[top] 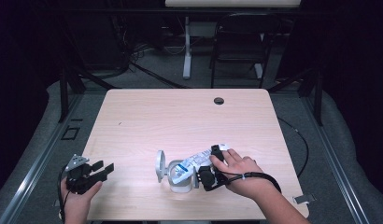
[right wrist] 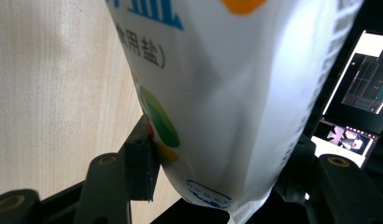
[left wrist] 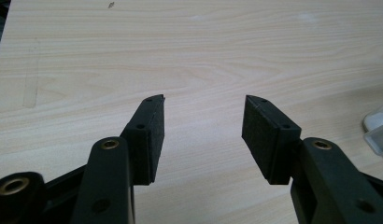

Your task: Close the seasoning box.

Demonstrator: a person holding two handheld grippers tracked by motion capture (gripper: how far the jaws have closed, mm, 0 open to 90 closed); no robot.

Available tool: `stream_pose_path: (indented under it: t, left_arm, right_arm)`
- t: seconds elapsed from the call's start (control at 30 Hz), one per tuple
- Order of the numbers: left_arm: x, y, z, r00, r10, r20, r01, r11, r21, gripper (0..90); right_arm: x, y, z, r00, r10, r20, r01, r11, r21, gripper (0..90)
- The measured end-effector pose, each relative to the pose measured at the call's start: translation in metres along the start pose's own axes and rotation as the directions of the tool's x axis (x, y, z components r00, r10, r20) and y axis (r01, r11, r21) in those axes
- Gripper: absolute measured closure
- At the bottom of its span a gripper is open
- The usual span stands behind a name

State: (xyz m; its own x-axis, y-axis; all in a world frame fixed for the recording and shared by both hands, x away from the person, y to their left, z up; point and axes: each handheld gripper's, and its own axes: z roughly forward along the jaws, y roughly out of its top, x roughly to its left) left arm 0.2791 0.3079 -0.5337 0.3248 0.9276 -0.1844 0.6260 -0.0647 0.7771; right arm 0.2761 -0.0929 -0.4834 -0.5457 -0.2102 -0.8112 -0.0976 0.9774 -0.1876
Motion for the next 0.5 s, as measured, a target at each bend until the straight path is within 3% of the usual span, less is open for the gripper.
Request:
stream_pose_path:
  t: [0.5]
  left_arm:
    - [0.0007, -0.0004, 0.0003, 1.0000, 0.000, -0.002, 0.000, 1.0000, 0.000, 49.3]
  right_arm:
    - [-0.0007, 0.0003, -0.0005, 1.0000, -0.007, 0.001, 0.007, 1.000, 0.003, 43.3]
